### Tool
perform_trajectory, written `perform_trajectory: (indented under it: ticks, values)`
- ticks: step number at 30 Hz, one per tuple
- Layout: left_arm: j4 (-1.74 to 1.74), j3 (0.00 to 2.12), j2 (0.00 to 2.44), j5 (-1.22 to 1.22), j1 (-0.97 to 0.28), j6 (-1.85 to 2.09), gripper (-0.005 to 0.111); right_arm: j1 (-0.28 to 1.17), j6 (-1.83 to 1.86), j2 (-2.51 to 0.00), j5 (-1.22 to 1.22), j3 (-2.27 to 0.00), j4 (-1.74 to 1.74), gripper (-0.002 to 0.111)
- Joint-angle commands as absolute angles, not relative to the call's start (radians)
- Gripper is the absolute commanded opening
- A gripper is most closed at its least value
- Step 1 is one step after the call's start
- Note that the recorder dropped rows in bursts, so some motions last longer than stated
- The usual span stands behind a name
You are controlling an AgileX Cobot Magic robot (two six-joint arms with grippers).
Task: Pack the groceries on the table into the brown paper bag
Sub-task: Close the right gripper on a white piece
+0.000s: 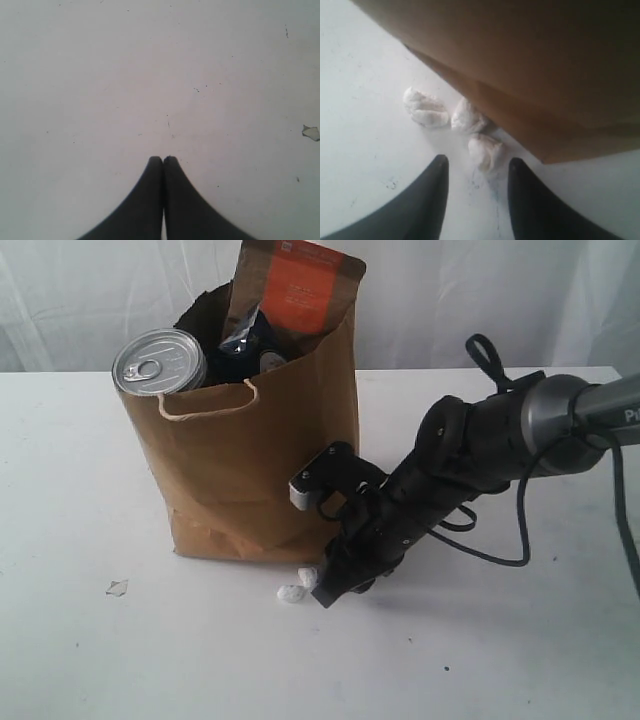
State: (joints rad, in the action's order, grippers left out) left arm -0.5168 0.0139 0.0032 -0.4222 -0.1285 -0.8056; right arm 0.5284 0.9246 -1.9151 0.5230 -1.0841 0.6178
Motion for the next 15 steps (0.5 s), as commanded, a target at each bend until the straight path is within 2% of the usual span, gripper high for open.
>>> perform_trajectory:
  ticks: [1,10,15]
  values:
    - [-0.506,0.004,0.0,-0.464,-0.13,-0.807,0.0,0.54,0.948,-1.929,0.497,-1.084,0.632,0.038]
    - [-0.506,0.004,0.0,-0.464,-0.13,-0.807,0.0,0.54,0.939,-1.929,0.421,-1.084,0.632,0.03]
    - [-0.506,0.004,0.0,-0.464,-0.13,-0.807,0.0,0.54,0.939,-1.933,0.424,-1.084,0.632,0.03]
